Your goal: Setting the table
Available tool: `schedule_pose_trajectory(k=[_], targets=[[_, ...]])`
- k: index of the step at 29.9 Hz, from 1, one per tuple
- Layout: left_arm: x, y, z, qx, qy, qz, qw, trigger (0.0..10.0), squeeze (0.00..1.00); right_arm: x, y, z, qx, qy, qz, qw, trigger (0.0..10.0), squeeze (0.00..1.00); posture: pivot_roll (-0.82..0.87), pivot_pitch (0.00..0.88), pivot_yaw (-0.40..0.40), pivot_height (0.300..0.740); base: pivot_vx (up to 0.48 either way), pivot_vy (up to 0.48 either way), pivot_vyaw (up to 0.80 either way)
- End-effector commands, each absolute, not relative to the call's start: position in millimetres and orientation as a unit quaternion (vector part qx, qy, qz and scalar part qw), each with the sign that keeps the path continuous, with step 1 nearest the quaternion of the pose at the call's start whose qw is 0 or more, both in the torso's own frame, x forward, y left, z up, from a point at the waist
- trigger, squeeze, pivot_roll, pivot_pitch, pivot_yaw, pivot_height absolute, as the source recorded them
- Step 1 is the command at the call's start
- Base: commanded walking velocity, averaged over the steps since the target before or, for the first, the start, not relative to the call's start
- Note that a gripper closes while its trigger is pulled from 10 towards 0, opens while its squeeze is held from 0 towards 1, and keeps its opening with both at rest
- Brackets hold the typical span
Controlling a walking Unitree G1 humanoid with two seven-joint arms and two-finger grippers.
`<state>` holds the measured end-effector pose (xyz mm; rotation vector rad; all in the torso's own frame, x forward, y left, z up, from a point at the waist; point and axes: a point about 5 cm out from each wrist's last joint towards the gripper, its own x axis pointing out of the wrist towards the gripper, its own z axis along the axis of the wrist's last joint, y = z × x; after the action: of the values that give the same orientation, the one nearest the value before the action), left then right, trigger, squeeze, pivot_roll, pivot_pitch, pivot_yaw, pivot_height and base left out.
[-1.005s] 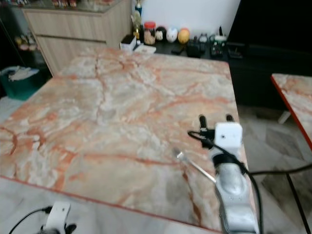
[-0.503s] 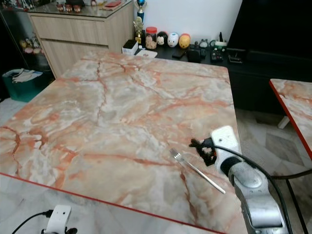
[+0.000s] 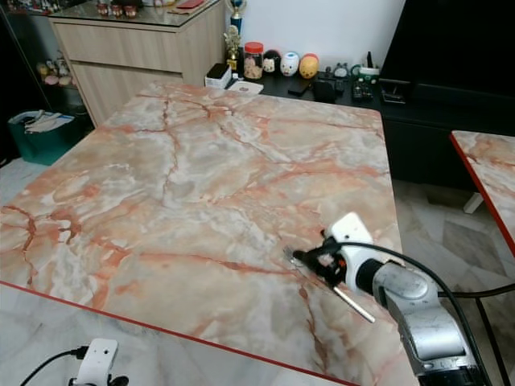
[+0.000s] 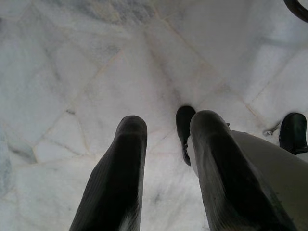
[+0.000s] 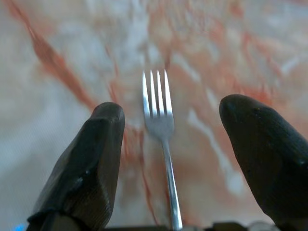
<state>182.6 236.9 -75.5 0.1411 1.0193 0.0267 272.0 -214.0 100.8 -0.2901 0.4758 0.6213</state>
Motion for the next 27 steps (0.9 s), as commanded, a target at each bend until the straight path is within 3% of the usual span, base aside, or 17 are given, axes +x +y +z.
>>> schedule_pose_trajectory(k=[1,11,27], targets=[[178.5,239.0,-77.0,0.074,0.497,0.010,0.865,10.0,0.00,271.4,-220.6,99.7,-0.150,0.239,0.295,0.913,10.0,0.00,0.01,0.000,-0.021,0.740,0.000,0.000,0.00],[179.8,238.9,-76.4,0.076,0.497,0.005,0.865,10.0,0.00,266.2,-244.0,94.9,-0.140,0.268,0.290,0.908,10.0,0.00,0.02,0.000,-0.023,0.740,0.000,0.000,0.00],[180.6,239.5,-75.8,0.081,0.499,-0.001,0.863,10.0,0.00,256.0,-248.1,73.2,-0.109,0.292,0.287,0.906,10.0,0.00,0.01,0.000,-0.016,0.740,0.000,0.000,0.00]])
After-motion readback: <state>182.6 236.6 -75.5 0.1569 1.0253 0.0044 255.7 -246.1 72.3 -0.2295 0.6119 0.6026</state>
